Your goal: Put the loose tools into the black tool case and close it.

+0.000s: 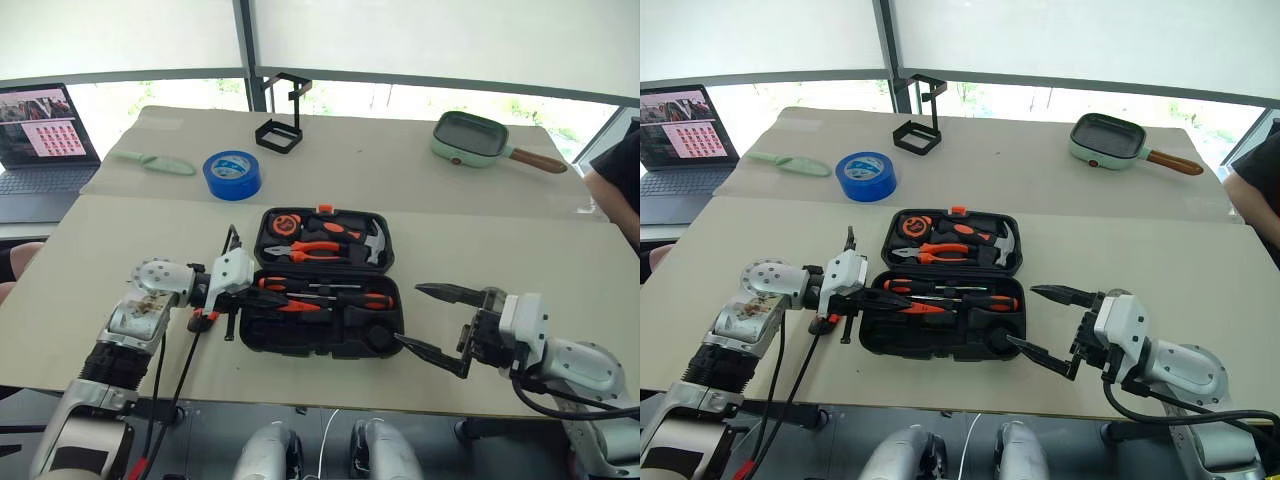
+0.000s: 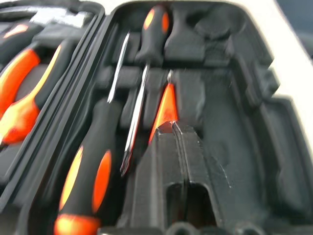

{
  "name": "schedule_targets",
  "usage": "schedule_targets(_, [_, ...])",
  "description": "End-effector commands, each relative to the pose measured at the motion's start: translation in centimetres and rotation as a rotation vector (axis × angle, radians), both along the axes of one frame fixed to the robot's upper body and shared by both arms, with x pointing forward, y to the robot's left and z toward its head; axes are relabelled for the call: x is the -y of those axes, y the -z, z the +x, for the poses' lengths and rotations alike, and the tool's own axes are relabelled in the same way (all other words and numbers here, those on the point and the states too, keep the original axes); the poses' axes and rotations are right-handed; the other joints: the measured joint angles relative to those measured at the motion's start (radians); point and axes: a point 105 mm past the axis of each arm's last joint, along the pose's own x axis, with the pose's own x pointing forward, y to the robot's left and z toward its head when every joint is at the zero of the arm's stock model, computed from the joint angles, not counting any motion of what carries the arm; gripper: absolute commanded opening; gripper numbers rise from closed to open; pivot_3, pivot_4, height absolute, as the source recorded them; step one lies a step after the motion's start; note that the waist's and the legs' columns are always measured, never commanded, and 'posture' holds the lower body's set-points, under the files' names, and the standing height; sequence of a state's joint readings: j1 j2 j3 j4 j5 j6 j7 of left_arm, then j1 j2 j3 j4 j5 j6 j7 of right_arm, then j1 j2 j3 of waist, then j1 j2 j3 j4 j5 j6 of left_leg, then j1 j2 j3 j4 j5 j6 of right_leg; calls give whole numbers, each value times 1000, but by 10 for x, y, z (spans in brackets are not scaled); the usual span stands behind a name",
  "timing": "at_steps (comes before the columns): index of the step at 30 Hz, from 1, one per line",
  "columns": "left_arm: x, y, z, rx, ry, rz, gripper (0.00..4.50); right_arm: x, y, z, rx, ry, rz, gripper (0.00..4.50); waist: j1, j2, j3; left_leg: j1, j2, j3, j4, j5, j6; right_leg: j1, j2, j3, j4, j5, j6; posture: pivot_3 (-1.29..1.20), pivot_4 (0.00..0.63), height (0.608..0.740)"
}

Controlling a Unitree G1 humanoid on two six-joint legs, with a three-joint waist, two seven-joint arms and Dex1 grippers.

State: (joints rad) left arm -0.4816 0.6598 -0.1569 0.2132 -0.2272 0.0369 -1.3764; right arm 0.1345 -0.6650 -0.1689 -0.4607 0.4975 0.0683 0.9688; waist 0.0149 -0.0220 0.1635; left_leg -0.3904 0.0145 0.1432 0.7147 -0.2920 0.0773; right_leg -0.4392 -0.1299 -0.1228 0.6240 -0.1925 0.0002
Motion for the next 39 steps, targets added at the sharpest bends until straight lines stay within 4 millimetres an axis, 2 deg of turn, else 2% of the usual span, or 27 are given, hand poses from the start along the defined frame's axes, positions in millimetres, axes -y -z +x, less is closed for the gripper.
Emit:
schedule_targets(1, [2, 7, -4, 16, 36, 48, 58, 4, -7, -2, 22, 0, 13, 4500, 0, 0, 0, 0, 0, 0, 0, 0, 0, 0, 0, 0, 0, 0, 0, 0, 150, 740])
schedule_targets(10, [-7, 28, 0, -43, -29, 142, 58, 9, -6, -3, 17, 12, 7, 4500, 0, 1, -1, 1, 0, 0, 0, 0, 0, 1, 0, 0, 0, 0, 0, 0, 150, 740])
schedule_targets(12, [-2, 22, 2, -39, -48, 73, 58, 9, -6, -3, 15, 11, 7, 4500, 0, 2, -1, 2, 0, 0, 0, 0, 0, 1, 0, 0, 0, 0, 0, 0, 150, 740])
schedule_targets(18, [10, -2, -7, -67, 8, -104, 58, 11, -4, -3, 2, 6, 6, 4500, 3, 2, -1, 2, 0, 0, 0, -1, 2, 1, -1, 0, 0, 0, 0, 0, 150, 740])
schedule_targets(22, [12, -10, -1, -47, -36, -144, 58, 11, -3, -4, -7, 2, 9, 4500, 7, 2, -1, 0, 0, 0, 0, -1, 1, 1, 0, 0, 0, 0, 0, 0, 150, 740])
schedule_targets(27, [7, 6, 9, -15, -102, -44, 58, 9, -5, -2, -10, 6, 34, 4500, 7, 2, -1, 0, 0, 0, 0, -1, 2, 1, 0, 0, -1, 1, -1, 0, 150, 740])
schedule_targets(32, [9, 21, -3, -61, -31, 4, 58, 10, -7, 0, -10, 3, 30, 4500, 7, 2, -1, 1, 0, 0, 0, -1, 1, 1, 0, 0, -1, 0, 0, 0, 150, 740])
schedule_targets(37, [8, 27, -1, -55, -52, 32, 58, 10, -6, 0, -13, 6, 30, 4500, 7, 4, -3, 2, 0, 0, -1, -1, 1, 1, -1, 0, -1, 0, 0, 0, 150, 740])
schedule_targets(39, [8, 31, 5, -58, -100, 60, 58, 10, -6, 0, -11, 6, 30, 4500, 7, 5, -3, 2, 0, 0, -1, -1, 1, 2, -1, 0, -1, 0, 0, 0, 150, 740])
